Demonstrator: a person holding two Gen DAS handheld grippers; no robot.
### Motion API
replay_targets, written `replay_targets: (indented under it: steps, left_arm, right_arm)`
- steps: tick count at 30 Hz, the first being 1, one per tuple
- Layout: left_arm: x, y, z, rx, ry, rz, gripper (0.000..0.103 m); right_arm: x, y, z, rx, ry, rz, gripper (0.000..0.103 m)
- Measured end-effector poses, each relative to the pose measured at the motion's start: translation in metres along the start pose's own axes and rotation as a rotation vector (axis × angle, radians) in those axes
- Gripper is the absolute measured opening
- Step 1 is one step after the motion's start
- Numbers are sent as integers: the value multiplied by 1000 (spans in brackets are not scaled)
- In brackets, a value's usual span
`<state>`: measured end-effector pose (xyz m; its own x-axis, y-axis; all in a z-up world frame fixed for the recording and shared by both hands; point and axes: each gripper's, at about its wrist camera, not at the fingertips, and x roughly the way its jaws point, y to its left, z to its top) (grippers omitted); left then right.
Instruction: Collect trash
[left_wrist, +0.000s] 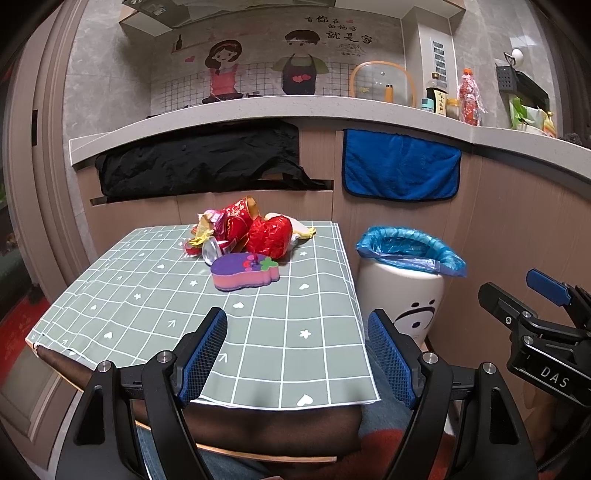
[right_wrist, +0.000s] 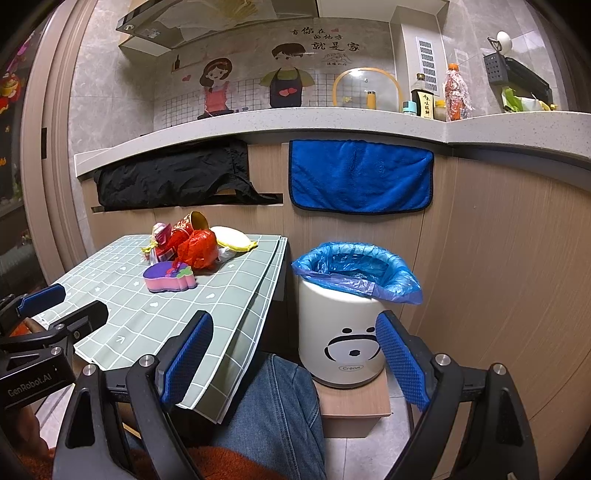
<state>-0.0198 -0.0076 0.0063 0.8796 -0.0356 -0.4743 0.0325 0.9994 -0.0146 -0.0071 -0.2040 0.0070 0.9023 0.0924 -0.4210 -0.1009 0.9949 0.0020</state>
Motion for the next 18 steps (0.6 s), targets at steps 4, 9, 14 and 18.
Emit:
replay_targets:
  steps: [4, 9, 14, 18]
  left_arm:
    - [0, 0, 0, 0, -1, 0, 79]
    - [0, -1, 0, 0, 0, 0, 79]
    - [0, -1, 0, 0, 0, 1, 79]
    - [0, -1, -1, -1, 1, 1, 79]
  right_arm:
    - [0, 0, 0, 1, 3, 4, 88]
    - [-1, -1, -1, 1, 2, 1, 88]
    - [0, -1, -1, 3, 5, -1, 88]
    - [0, -1, -1, 1, 4, -1, 88]
